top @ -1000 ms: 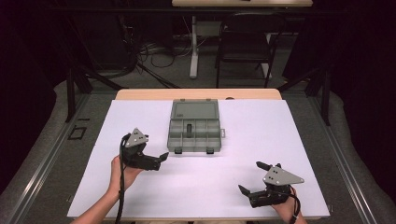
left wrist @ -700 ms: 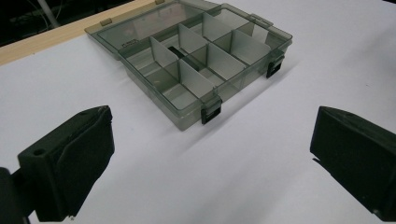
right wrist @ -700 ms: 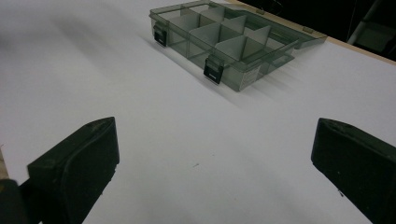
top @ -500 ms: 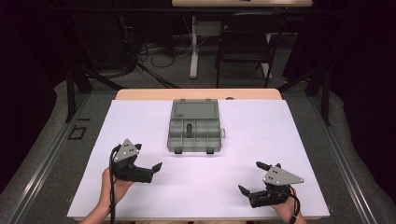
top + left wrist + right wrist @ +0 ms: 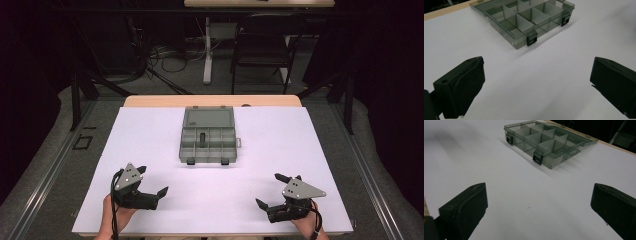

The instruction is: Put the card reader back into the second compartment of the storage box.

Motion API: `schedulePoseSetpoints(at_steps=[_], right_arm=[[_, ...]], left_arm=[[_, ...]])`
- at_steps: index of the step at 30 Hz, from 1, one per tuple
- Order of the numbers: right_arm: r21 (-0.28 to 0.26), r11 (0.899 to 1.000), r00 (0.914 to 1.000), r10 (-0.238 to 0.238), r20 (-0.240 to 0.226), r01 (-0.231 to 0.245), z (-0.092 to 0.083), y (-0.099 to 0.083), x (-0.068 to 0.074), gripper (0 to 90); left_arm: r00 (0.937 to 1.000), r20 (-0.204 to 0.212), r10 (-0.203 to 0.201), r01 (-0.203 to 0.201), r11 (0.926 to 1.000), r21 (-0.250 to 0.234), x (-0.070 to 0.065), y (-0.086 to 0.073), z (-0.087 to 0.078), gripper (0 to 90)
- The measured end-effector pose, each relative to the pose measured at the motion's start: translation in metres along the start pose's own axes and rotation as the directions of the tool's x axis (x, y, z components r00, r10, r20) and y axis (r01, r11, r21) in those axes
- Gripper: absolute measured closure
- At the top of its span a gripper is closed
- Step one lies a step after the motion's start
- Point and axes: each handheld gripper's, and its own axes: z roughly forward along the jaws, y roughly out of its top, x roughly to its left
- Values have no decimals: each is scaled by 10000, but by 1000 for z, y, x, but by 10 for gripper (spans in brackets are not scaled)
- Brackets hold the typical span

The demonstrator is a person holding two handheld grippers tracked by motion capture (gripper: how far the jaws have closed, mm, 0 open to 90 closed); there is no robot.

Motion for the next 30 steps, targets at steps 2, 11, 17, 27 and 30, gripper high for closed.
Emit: schedulePoseSetpoints(at_steps=[2, 11, 17, 27, 30], right_arm=[[0, 10000, 10000, 7, 1, -7, 0, 0, 0, 5], [0, 10000, 10000, 2, -18, -2, 0, 0, 0, 5], [-14, 10000, 10000, 21, -2, -21, 0, 0, 0, 5], [-1, 10000, 10000, 21, -43, -21, -1, -1, 0, 5], [4, 10000, 10000, 27, -60, -27, 0, -1, 0, 5]], left_arm=[[10000, -16, -52, 52, 10000, -15, 0, -3, -1, 0], [9999, -74, -80, 79, 9999, -71, -1, -16, -6, 0], [10000, -55, -8, 7, 9998, -192, -1, -23, -9, 0], [10000, 16, -62, 63, 9994, -331, -6, -36, -7, 0], [9999, 49, -88, 90, 9993, -375, -6, -36, -5, 0]])
